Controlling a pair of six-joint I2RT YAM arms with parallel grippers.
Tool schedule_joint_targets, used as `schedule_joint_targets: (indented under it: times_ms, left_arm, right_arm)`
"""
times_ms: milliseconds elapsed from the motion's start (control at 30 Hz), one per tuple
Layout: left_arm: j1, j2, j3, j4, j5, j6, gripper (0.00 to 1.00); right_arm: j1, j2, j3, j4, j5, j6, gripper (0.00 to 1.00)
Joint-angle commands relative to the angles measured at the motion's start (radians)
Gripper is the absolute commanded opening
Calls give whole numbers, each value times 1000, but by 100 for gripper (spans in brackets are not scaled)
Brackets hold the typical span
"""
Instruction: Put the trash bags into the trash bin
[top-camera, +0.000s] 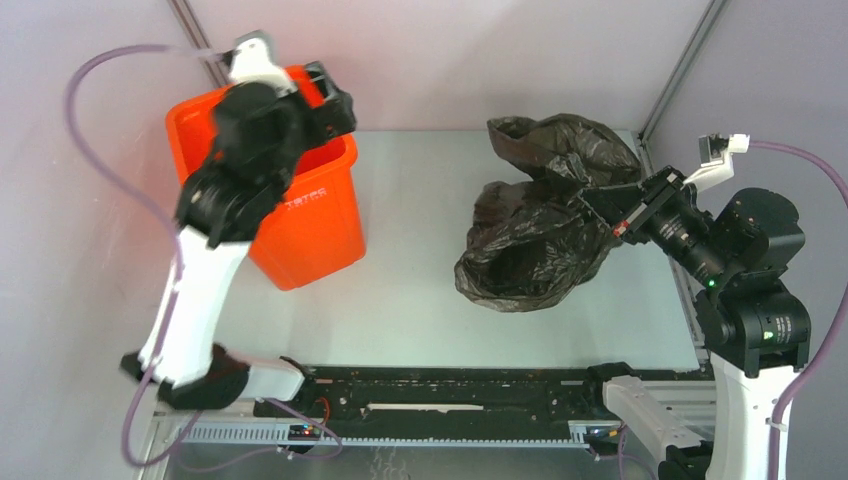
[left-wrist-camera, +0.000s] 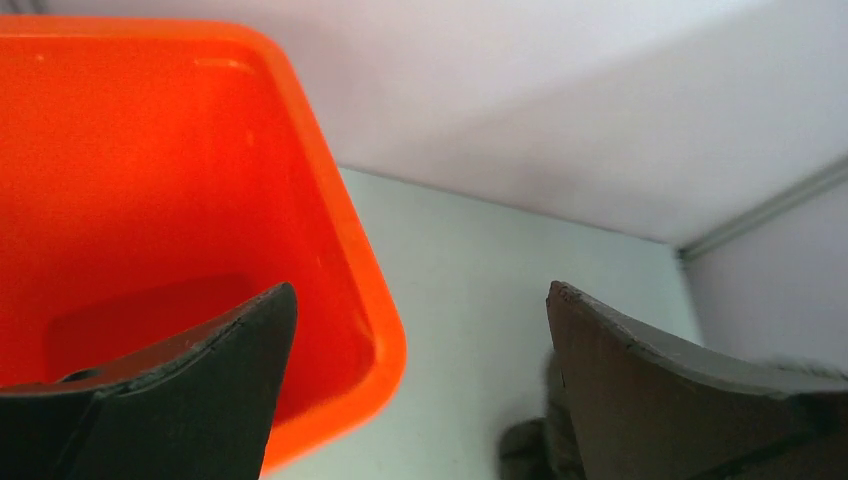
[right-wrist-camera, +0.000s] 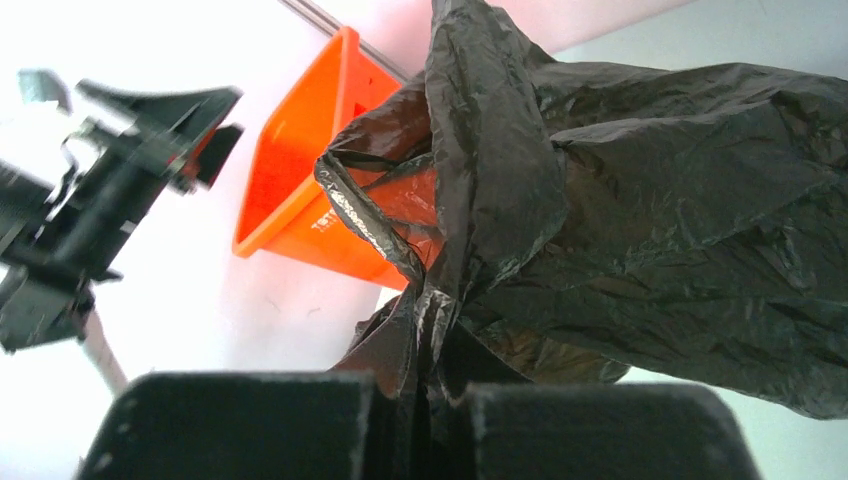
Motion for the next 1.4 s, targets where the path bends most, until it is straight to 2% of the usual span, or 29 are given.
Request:
schedule_joint_targets:
  times_ms: [0,67,333,367,467,533,633,767,900,1100,1233,1367]
  left_arm:
    - [21,211,178,-165,-167,-1,100]
    - [24,285,237,-213,-205,-25,100]
    - [25,387,215,-242,-294,-93,99]
    - [25,394,207,-243,-302,-99,94]
    - [21,401,200,-242,-301,-110,68]
    - [13,403,194,-242,-303,-107,57]
    - [8,397,166,-241,-298,-110,52]
    - [4,388,134,-243,-290,-116,55]
    - [1,398,127,-248,-262,-93,39]
    - [-60,385,137,-243,-257,-73,22]
    - [-125,387,152,-251,-243,-50,13]
    - [-177,381,178,-275,-216,-90,6]
  right_arm:
    - [-8,-8,48,-115,-24,-40,0]
    - [-11,-31,47,-137,-16,-42,0]
    - [-13,-77,78,-211,40,-84,0]
    - [-13,-77,83,-217,39,-88,0]
    - [-13,-80,86,-229,35,-93,0]
    - [-13,-84,77,-230,34,-89,0]
    - [-13,-93,53,-211,37,-91,0]
    - [-14,-85,62,-197,36,-98,0]
    - [-15,-80,57,-190,30,-112,0]
    - [-16,-57,54,-155,-9,-113,0]
    - [-17,-62,33,-147,-11,-117,0]
    - [-23,-53,25,-122,-21,-119,0]
